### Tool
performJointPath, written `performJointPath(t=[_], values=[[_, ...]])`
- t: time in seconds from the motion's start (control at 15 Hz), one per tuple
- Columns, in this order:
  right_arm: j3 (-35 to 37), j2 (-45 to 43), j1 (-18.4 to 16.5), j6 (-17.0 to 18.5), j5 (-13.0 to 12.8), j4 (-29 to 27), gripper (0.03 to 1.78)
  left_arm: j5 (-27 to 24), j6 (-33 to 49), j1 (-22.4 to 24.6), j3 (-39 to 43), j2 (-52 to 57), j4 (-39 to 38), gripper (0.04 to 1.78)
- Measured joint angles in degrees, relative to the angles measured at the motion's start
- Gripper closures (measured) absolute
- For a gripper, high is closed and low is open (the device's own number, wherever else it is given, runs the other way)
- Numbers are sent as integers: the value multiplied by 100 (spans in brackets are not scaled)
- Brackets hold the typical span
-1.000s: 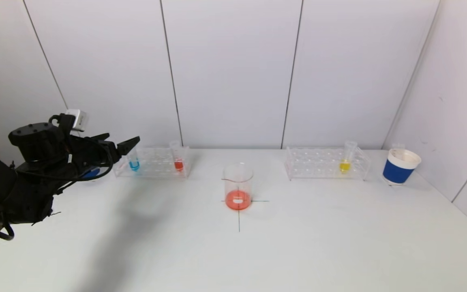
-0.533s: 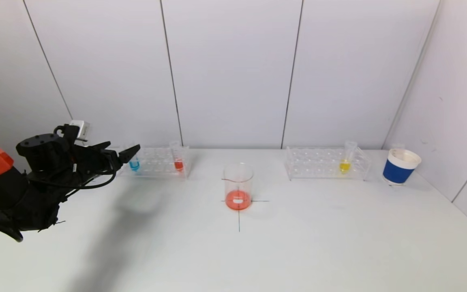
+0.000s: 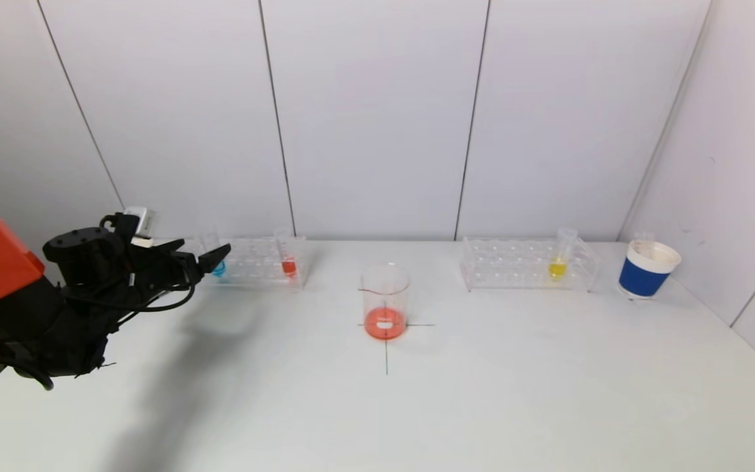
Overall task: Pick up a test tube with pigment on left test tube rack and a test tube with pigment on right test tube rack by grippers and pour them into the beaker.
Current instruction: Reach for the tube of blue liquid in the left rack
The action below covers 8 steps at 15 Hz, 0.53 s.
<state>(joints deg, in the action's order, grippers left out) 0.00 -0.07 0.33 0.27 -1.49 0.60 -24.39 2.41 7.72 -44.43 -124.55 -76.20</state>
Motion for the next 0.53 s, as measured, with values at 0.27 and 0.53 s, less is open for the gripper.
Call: performJointPath(t=[0.27, 0.53], values=[[0, 0, 0, -2, 0, 0, 4, -7, -71, 0, -151, -157, -26, 6], [0, 0, 0, -2, 0, -2, 4, -7, -71, 0, -327, -301, -34, 6]])
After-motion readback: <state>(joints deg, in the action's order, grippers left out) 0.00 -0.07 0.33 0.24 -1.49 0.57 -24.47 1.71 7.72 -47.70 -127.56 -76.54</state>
